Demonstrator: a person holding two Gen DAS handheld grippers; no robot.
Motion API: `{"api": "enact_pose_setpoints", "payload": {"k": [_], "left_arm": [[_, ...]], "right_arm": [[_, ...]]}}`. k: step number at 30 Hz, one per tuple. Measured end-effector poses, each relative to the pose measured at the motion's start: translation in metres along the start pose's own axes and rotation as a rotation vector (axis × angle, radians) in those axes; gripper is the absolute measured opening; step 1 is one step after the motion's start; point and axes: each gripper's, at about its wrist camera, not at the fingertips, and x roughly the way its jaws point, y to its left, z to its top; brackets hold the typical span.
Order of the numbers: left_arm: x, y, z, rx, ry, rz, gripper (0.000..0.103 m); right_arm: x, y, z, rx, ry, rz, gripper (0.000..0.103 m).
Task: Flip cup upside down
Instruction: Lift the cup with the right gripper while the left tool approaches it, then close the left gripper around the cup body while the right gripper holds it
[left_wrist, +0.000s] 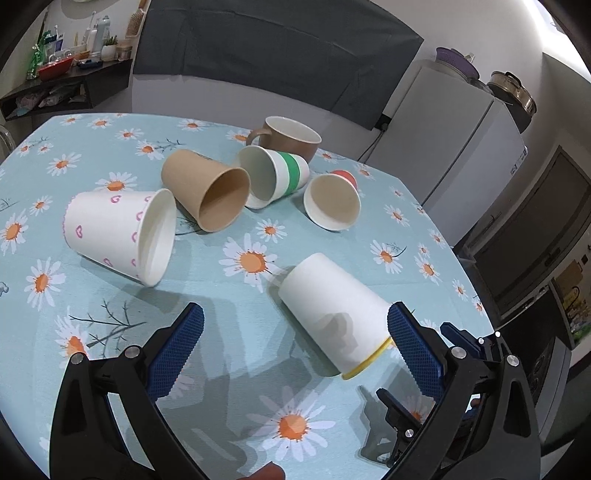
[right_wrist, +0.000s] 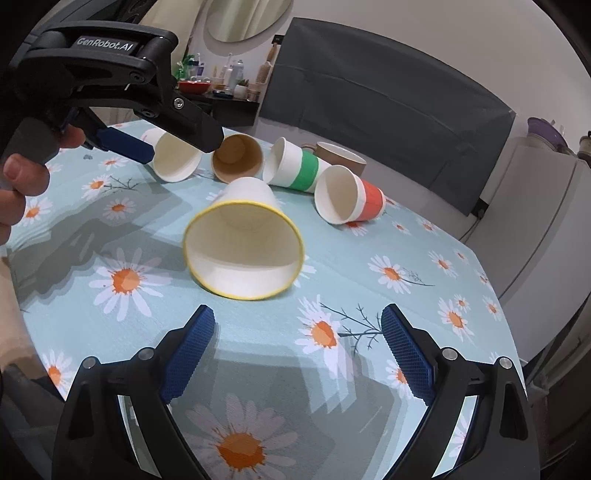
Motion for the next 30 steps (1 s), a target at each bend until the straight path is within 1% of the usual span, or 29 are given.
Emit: {"api": "enact_pose_setpoints", "payload": {"k": [3, 5, 8, 11, 12, 14, 17, 19, 21, 23, 25, 28, 29, 30], "left_arm": [[0.009, -0.007, 0.005, -0.035, 0.069, 0.008, 0.097], [0.012, -0.01, 0.008, -0.051, 0.095, 0.019, 0.097], [0.016, -0.016, 0.014, -0.065, 0.122, 0.07, 0.097], [0.023, -0.021, 0.019, -0.075, 0.157, 0.105, 0.097], [0.026, -0.023, 0.02, -0.076, 0.169, 0.113, 0.097], [0.033, -0.026, 0.023, -0.077, 0.192, 0.132, 0.097], [0.042, -0.029, 0.026, -0.075, 0.228, 0.157, 0.097], [0.047, -0.031, 0.027, -0.07, 0.25, 0.177, 0.097], [0.051, -0.032, 0.027, -0.063, 0.27, 0.193, 0.097], [0.055, -0.034, 0.026, -0.06, 0.289, 0.201, 0.097], [0.061, -0.037, 0.025, -0.055, 0.311, 0.206, 0.097], [0.068, -0.04, 0.024, -0.067, 0.35, 0.187, 0.097], [0.069, -0.041, 0.024, -0.067, 0.352, 0.185, 0.095], [0.07, -0.043, 0.024, -0.057, 0.35, 0.196, 0.091]], "right_arm": [[-0.003, -0.016, -0.009, 0.004, 0.003, -0.003, 0.088], [-0.005, -0.029, -0.012, 0.008, 0.003, -0.01, 0.088], [-0.005, -0.051, -0.017, 0.019, 0.007, -0.018, 0.09], [0.005, -0.074, -0.018, 0.06, 0.049, -0.007, 0.093], [0.01, -0.082, -0.018, 0.079, 0.06, 0.01, 0.093], [0.017, -0.097, -0.018, 0.118, 0.076, 0.081, 0.093], [0.025, -0.117, -0.017, 0.152, 0.084, 0.229, 0.093], [0.026, -0.131, -0.014, 0.138, 0.084, 0.338, 0.093], [0.029, -0.147, -0.006, 0.116, 0.092, 0.412, 0.093], [0.037, -0.161, 0.003, 0.085, 0.119, 0.455, 0.094], [0.048, -0.172, 0.012, 0.029, 0.137, 0.465, 0.094], [0.067, -0.182, 0.024, -0.065, 0.15, 0.495, 0.094], [0.075, -0.184, 0.029, -0.089, 0.149, 0.509, 0.094], [0.083, -0.186, 0.033, -0.104, 0.155, 0.527, 0.094]]}}
